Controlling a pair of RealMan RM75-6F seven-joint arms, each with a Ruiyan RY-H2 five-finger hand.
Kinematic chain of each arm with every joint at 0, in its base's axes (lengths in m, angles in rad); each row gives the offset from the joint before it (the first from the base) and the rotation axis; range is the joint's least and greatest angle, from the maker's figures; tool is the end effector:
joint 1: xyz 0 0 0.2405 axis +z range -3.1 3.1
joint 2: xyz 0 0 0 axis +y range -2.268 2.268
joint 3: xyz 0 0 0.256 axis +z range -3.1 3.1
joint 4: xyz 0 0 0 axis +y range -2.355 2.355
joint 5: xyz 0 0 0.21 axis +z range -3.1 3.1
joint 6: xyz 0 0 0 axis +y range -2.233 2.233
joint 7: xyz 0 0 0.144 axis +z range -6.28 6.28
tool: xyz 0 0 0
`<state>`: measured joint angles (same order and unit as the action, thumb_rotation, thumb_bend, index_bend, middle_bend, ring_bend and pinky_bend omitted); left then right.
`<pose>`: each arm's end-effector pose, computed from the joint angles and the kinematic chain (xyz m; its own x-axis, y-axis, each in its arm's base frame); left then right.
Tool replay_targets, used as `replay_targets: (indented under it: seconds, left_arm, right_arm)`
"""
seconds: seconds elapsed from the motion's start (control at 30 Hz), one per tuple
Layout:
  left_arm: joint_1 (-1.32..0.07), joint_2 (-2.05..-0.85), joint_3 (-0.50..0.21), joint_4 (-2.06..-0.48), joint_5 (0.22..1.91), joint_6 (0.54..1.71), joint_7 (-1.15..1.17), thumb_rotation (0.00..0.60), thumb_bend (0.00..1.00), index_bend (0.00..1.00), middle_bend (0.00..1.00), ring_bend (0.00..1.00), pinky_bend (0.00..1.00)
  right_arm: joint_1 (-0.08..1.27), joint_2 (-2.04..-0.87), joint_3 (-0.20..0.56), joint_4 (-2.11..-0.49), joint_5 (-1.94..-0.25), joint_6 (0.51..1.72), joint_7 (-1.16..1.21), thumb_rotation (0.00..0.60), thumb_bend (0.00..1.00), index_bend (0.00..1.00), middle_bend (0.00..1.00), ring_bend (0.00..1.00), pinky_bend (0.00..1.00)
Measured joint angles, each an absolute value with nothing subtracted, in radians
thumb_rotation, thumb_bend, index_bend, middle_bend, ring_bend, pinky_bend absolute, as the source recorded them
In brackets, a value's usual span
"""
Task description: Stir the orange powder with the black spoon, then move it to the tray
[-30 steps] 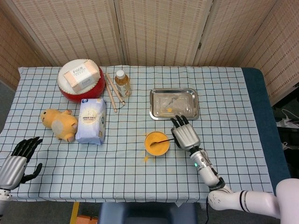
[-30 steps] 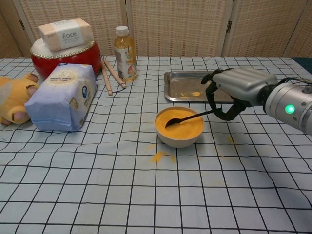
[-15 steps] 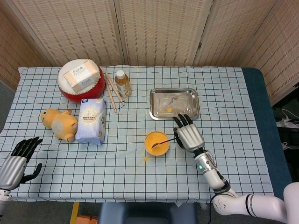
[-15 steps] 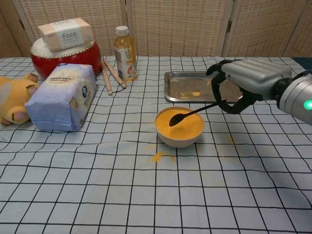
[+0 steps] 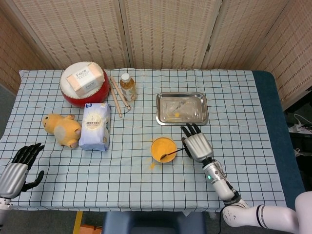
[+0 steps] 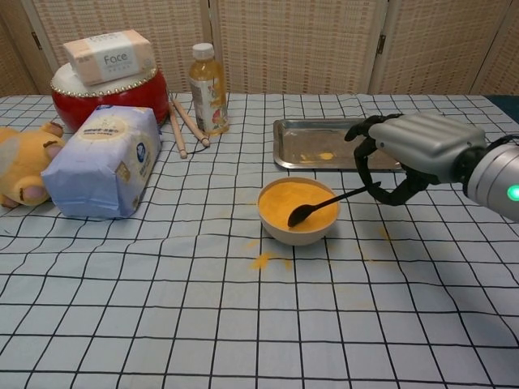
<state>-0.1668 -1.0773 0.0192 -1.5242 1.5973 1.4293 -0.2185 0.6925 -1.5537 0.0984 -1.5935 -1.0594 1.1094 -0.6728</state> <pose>-0.3143 0.1929 0.1599 0.3354 0.1079 0.9359 0.9361 -0.1496 -0.3183 -0.1555 -0.3095 -0.0172 0.6271 -0.1763 0.7587 -0.7553 -0.3757 0.5370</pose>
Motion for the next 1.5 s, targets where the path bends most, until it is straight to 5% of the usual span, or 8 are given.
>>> replay_targets:
  seconds: [0.57,1.1,1.5]
  left_arm:
    - [-0.168,-1.072,0.015,-1.517,1.591,1.428,-0.242,0.6,0.47,0.0,0.0,0.0,0.04]
    - [-0.171,-1.08,0.02,-1.527,1.598,1.422,-0.208,0.6,0.47,0.0,0.0,0.0,0.04]
    - [-0.17,-1.077,0.019,-1.526,1.595,1.423,-0.219,0.6,0.47,0.0,0.0,0.0,0.04]
  right_arm:
    - [0.765,-1.694,0.175,-1.414,-0.952,1.087,-0.759,0.6,0.6,0.83,0.13,0.0,0.09]
    - [0.69,-1.537,0.104,-1.624,-1.033,1.124,-0.704,0.6,0.6,0.83,0.13,0.0,0.09]
    - [0.716,-1.603,0.115,-1.537,-0.98,1.101,-0.774,0.6,0.6,0.83,0.13,0.0,0.09]
